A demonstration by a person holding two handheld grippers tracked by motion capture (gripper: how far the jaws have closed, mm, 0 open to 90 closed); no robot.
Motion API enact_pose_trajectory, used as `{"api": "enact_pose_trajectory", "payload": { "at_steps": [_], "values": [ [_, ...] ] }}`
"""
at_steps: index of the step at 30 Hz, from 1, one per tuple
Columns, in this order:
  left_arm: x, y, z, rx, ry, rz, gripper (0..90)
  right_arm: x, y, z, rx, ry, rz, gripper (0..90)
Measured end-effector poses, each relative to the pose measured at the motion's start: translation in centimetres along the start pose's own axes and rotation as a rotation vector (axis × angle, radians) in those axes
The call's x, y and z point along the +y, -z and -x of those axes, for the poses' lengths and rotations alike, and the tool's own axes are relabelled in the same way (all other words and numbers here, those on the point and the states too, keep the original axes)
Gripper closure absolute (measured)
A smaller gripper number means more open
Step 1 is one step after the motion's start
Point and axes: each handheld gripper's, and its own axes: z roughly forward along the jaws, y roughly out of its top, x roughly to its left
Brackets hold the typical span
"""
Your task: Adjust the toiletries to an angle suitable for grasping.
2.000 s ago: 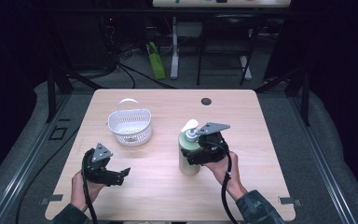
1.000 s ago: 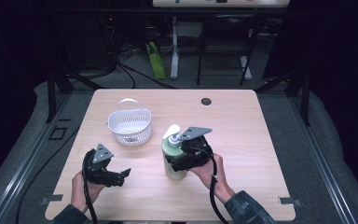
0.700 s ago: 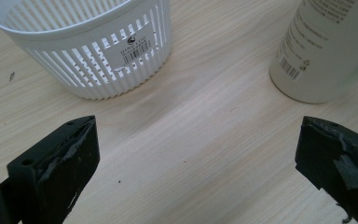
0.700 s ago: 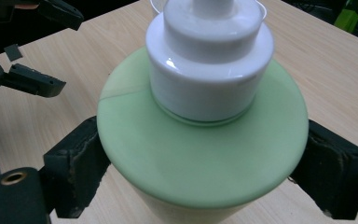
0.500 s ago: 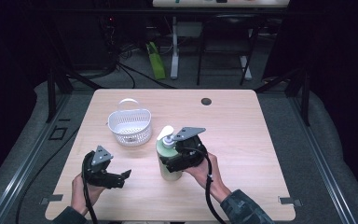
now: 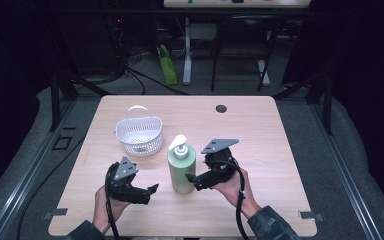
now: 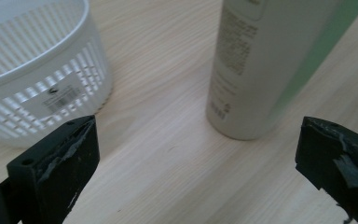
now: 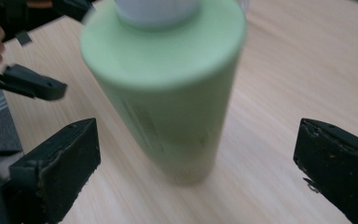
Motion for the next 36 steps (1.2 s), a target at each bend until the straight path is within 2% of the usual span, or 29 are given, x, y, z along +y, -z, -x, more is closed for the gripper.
{"api": "enact_pose_trajectory", "payload": {
  "at_steps": [1,5,6,8,10,11,13,16,17,22,25,30,36],
  "values": [
    [0.3,-0.4,0.5,-0.009,-0.012,0.012,0.0,-1.1,0.5,0.5,-0.033,-0.006,-0.038,0.0],
    [1.1,-0.8,1.0,-0.029,-0.006,0.037,0.0,-2.3,1.2,1.1,-0.056,-0.024,-0.066,0.0],
    [1.6,-1.1,1.1,-0.043,-0.003,0.041,0.0,-3.3,1.8,1.5,-0.074,-0.034,-0.081,0.0],
    [1.9,-1.2,1.2,-0.047,-0.002,0.044,0.0,-4.0,2.1,1.8,-0.097,-0.037,-0.104,0.0],
    [2.4,-1.5,1.2,-0.053,-0.006,0.054,0.0,-4.5,2.3,2.1,-0.095,-0.047,-0.124,0.0],
    [2.9,-1.8,1.4,-0.061,-0.004,0.066,0.0,-5.8,2.5,2.7,-0.104,-0.069,-0.170,0.0],
    [3.3,-1.9,1.7,-0.060,-0.010,0.077,0.0,-6.8,2.9,3.1,-0.111,-0.088,-0.202,0.0],
    [3.7,-2.1,1.9,-0.069,-0.017,0.088,0.0,-8.2,3.8,3.7,-0.126,-0.107,-0.234,0.0],
    [4.2,-2.4,2.0,-0.086,-0.024,0.100,0.0,-8.5,4.1,3.9,-0.128,-0.116,-0.240,0.0],
    [5.0,-3.0,2.4,-0.101,-0.027,0.119,0.0,-9.4,4.9,5.0,-0.149,-0.178,-0.250,0.0],
    [5.5,-3.4,2.7,-0.102,-0.031,0.134,0.0,-9.8,4.9,5.2,-0.150,-0.181,-0.262,0.0],
    [6.3,-3.8,2.8,-0.099,-0.015,0.163,0.0,-10.1,5.3,5.2,-0.159,-0.184,-0.264,0.0],
    [6.4,-4.3,2.9,-0.102,-0.009,0.181,1.0,-10.3,5.4,5.3,-0.174,-0.191,-0.271,0.2]
  ]
}}
